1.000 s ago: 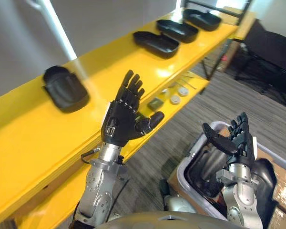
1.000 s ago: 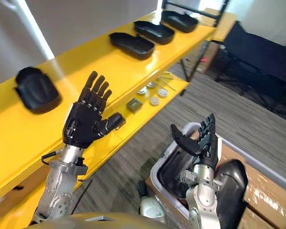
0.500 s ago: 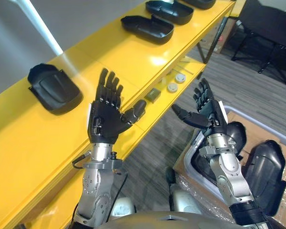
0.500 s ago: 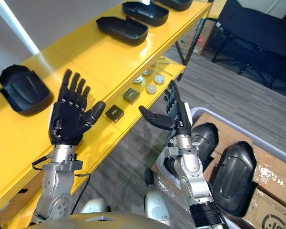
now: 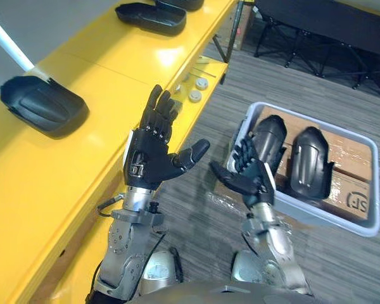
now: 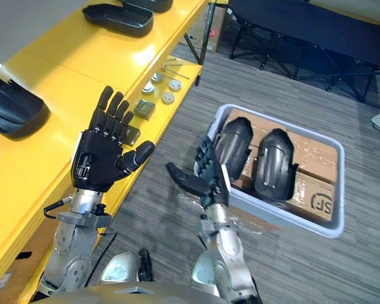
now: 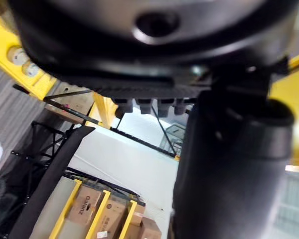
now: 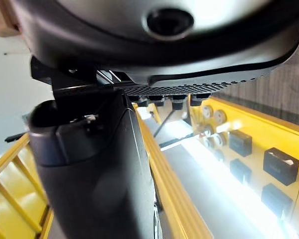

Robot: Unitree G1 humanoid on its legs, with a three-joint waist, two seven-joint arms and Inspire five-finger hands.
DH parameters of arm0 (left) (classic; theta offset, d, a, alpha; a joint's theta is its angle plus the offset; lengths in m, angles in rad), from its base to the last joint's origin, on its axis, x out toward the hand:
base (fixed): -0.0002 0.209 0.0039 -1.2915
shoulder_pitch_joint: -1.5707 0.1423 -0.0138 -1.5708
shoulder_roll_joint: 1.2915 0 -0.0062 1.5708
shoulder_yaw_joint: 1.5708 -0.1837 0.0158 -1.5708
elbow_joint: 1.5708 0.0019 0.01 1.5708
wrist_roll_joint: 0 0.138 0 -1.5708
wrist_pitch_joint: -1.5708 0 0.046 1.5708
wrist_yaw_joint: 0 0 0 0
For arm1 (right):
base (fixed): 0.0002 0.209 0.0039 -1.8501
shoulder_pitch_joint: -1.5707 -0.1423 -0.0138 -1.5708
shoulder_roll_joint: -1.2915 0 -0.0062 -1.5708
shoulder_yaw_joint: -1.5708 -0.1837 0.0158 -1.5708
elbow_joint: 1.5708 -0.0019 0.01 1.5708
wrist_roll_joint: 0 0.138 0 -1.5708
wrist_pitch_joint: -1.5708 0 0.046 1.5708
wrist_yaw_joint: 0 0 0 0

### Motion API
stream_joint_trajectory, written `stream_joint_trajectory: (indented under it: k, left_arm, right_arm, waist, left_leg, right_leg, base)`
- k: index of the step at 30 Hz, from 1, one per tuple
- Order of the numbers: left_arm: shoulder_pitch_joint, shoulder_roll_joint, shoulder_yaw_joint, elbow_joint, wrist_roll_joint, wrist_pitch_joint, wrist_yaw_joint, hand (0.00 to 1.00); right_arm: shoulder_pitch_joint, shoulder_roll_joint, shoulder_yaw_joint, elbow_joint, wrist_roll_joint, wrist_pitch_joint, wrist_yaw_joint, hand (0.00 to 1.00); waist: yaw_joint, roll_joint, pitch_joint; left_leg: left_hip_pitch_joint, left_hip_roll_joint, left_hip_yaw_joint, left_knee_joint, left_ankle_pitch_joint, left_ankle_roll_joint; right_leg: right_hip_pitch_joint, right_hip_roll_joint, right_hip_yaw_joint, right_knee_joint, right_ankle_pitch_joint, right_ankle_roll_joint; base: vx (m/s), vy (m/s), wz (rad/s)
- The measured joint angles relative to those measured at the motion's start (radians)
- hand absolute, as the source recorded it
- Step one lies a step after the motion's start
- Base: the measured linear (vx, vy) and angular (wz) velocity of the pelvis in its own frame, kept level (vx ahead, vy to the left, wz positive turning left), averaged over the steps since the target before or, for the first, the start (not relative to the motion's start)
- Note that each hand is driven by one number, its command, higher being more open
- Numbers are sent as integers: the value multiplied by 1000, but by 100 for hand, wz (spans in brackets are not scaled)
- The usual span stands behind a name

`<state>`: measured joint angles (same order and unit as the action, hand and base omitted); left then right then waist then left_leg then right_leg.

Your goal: Walk over and take three plastic housings, then place them on the shelf

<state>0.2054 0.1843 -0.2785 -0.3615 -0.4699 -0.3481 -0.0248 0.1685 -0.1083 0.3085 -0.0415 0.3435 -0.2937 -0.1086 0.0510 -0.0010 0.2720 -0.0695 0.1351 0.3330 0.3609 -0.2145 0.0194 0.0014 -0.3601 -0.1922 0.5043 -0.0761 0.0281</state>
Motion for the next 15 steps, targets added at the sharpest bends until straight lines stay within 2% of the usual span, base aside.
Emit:
stream_joint_trajectory:
  k: [1,2,3,4,5,6,7,9,11,12,13,15]
  left_arm:
    - [1,0,4,2,-1,4,1,100]
    - [2,0,15,1,-2,4,1,100]
    - [-2,-1,27,3,-11,4,1,100]
    - [-2,-8,27,4,-16,6,2,100]
    - [8,-17,24,4,-39,11,4,100]
    - [13,-31,12,4,-39,22,4,100]
    - [17,-36,5,4,-39,24,4,100]
    - [57,-56,1,1,-77,28,-1,100]
    - [86,-71,1,0,-120,30,-10,100]
    - [93,-74,1,0,-129,30,-20,100]
    - [106,-76,1,-1,-155,32,-55,100]
    - [109,-74,0,-1,-161,36,-88,100]
  right_arm:
    - [-7,1,3,1,-14,1,-4,100]
    - [-23,1,8,2,-24,3,-8,100]
    - [-28,2,5,6,-24,4,-9,100]
    - [-27,-1,-3,10,-24,5,-9,100]
    - [-14,-9,-26,29,-24,9,-6,100]
    - [16,-15,-63,32,-23,14,-5,100]
    - [37,-16,-77,33,-23,15,-2,100]
    - [101,-72,-141,39,-24,17,17,100]
    - [137,-106,-189,39,-23,16,36,100]
    - [148,-113,-207,38,-23,16,40,100]
    - [168,-125,-245,38,-23,16,41,100]
    - [171,-125,-275,45,-23,16,32,100]
  waist:
    - [5,-4,-10]
    - [6,-13,-22]
    - [4,-28,-31]
    - [3,-27,-33]
    - [0,-14,-41]
    - [-8,-1,-50]
    - [-15,5,-55]
    - [-42,34,-72]
    - [-55,51,-83]
    - [-57,49,-81]
    - [-57,56,-86]
    - [-56,63,-90]
  left_leg:
    - [-21,10,7,11,4,-7]
    - [-63,33,21,38,13,-22]
    - [-98,53,33,60,24,-42]
    - [-102,64,38,56,36,-60]
    - [-97,90,52,33,62,-92]
    - [-84,111,53,-1,94,-112]
    - [-73,120,56,-24,113,-124]
    - [-8,148,54,-133,180,-138]
    - [30,156,29,-176,194,-134]
    - [36,156,17,-180,194,-134]
    - [43,152,-9,-192,187,-142]
    - [42,136,-37,-211,175,-160]
  right_leg:
    - [17,-9,-5,-31,2,2]
    - [54,-12,-16,-137,22,24]
    - [82,-1,-24,-246,61,73]
    - [91,12,-31,-283,46,102]
    - [102,41,-55,-334,32,142]
    - [125,71,-78,-385,23,156]
    - [131,86,-80,-402,22,158]
    - [124,137,-69,-426,21,157]
    - [116,159,-59,-433,18,151]
    - [115,162,-49,-438,15,146]
    - [102,163,-36,-443,8,133]
    - [74,158,-21,-443,9,131]
  base:
    - [-153,-318,-67]
    - [-175,-382,-60]
    - [-184,-396,-59]
    - [-223,-462,-64]
    - [-154,-361,-53]
    - [-130,-342,-48]
    - [-91,-320,-37]
    - [-64,-285,-65]
    - [-54,-214,-75]
    - [-79,-191,-77]
    - [-70,-108,-53]
    - [-102,-15,-38]
